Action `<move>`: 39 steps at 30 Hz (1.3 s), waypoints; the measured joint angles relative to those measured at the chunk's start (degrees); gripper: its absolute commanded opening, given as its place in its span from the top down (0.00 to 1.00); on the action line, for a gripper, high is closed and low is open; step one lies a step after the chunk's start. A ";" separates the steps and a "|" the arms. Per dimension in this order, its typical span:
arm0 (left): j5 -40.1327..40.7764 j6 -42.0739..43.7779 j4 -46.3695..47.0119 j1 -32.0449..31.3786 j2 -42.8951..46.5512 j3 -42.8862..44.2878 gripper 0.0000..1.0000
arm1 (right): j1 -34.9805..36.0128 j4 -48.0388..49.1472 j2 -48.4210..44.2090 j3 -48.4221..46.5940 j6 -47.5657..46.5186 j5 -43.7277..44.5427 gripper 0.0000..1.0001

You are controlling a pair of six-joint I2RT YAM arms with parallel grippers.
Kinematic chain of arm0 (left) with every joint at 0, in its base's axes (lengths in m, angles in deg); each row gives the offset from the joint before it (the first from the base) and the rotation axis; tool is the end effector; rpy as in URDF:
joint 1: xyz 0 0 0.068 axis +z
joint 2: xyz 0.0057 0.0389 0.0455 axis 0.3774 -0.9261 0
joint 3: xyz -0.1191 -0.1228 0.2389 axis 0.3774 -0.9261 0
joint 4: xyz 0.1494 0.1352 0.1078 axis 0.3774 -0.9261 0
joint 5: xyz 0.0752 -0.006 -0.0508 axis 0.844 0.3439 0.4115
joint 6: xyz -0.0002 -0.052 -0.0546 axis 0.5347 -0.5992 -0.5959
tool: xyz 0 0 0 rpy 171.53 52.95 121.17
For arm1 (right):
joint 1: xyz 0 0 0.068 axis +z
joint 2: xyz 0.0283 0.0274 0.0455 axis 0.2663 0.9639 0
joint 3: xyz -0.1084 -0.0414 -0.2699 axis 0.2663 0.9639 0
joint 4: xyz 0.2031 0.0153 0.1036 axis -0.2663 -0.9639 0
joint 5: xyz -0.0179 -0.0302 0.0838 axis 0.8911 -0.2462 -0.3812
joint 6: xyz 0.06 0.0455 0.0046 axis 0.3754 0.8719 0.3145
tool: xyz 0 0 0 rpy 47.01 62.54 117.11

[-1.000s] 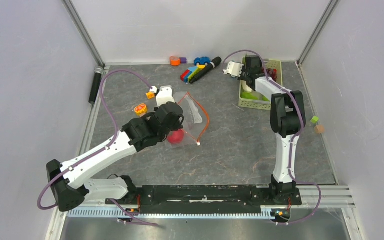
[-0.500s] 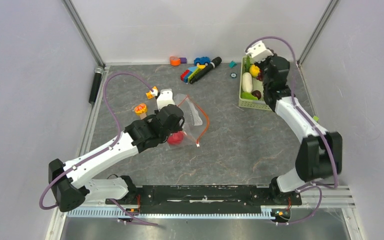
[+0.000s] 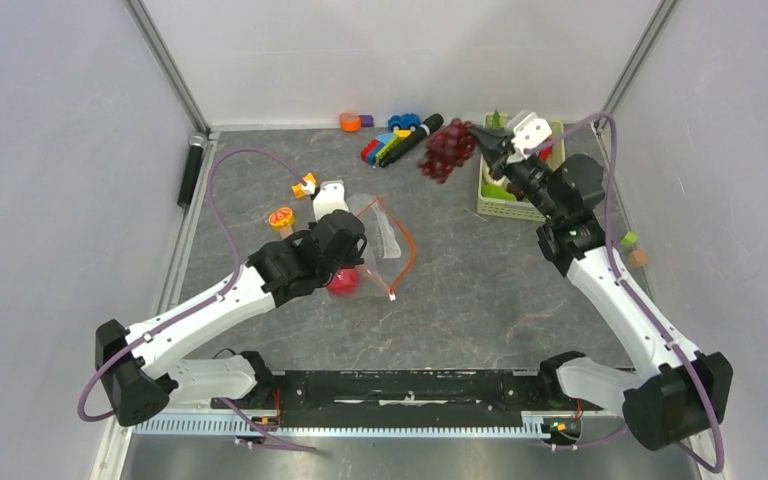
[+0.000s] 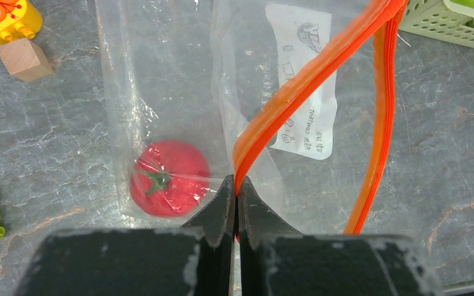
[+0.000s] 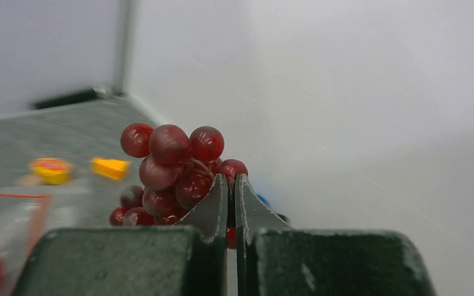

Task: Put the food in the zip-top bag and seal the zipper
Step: Place the fake fruit in the zipper food storage bag.

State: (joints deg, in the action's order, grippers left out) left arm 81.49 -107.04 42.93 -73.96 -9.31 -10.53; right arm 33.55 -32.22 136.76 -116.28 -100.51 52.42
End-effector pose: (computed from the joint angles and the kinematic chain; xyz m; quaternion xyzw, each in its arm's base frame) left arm 0.1583 -0.1461 0.3252 -0.0326 0.8860 -0.1058 0.4503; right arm 0.2307 0.0959 0.4387 -0.2807 0.5466 0.1260 0.7788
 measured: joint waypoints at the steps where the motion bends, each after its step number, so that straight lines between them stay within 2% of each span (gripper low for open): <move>1: -0.33 0.00 0.02 0.02 0.00 0.00 0.97 | 0.66 0.52 -0.87 0.63 1.75 -3.32 1.00; 8: -3.65 0.00 0.48 0.09 -1.40 -0.15 0.98 | 8.07 6.58 -5.81 5.84 11.78 -21.40 1.00; 15: -6.08 0.02 1.09 0.09 -1.84 -1.11 0.98 | 12.90 11.78 -8.20 11.52 16.68 -28.68 1.00; 21: -8.00 0.04 1.66 0.35 -1.84 -1.55 0.98 | 16.65 21.49 -9.88 19.63 20.31 -30.69 1.00; 25: -9.38 0.04 2.82 0.35 -1.60 -2.43 0.98 | 18.67 26.45 -9.01 21.44 22.03 -31.65 1.00; 39: -15.91 1.42 5.35 0.35 2.08 -4.48 0.98 | 20.41 30.10 -5.68 24.74 20.90 -25.44 1.00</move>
State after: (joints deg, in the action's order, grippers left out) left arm 65.57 -105.62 48.28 -73.61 -7.23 -15.01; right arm 53.97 -2.13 131.08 -91.54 -79.61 26.98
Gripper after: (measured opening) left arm 0.044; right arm 0.023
